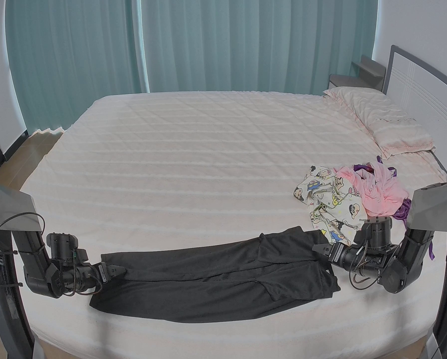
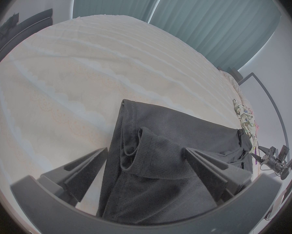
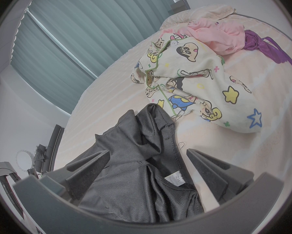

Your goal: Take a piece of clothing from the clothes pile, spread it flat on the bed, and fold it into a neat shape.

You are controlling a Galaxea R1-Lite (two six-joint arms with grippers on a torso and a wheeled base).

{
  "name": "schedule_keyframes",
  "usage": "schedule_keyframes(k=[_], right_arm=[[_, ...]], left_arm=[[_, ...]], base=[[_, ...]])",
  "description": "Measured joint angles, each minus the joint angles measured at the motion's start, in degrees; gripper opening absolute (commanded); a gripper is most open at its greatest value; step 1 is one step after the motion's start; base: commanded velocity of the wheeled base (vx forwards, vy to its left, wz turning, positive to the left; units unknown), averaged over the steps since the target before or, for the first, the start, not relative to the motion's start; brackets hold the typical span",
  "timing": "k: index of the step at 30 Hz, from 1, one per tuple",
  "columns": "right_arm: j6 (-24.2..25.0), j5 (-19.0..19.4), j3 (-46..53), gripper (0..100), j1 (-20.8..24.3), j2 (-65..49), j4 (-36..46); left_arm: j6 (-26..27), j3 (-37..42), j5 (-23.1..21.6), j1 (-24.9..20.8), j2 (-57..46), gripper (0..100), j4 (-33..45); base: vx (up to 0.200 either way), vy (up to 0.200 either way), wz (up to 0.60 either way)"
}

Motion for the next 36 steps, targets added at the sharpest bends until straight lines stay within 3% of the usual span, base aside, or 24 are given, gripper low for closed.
schedule_keyframes(k=[6,7,27,28,36], right_arm=[[0.0,0.2,0.1,100,0.0,0.0,0.0],[0.0,0.2,0.1,100,0.0,0.0,0.0],[0.0,0.2,0.1,100,0.0,0.0,0.0],[0.0,0.2,0.1,100,0.0,0.0,0.0],[0.0,0.2,0.1,100,0.0,0.0,0.0]], left_arm=[[0.0,0.2,-0.1,-1.1,0.5,100,-0.9],[0.0,0.2,-0.1,-1.3,0.6,0,-1.0],[-0.1,0.7,0.0,-0.4,0.4,0,-0.9],[-0.1,0.7,0.0,-0.3,0.3,100,-0.9],[-0.4,0.7,-0.1,0.2,0.0,100,-0.9]], base=[[0.000,0.000,0.00],[0.000,0.000,0.00],[0.000,0.000,0.00],[0.000,0.000,0.00],[0.000,0.000,0.00]])
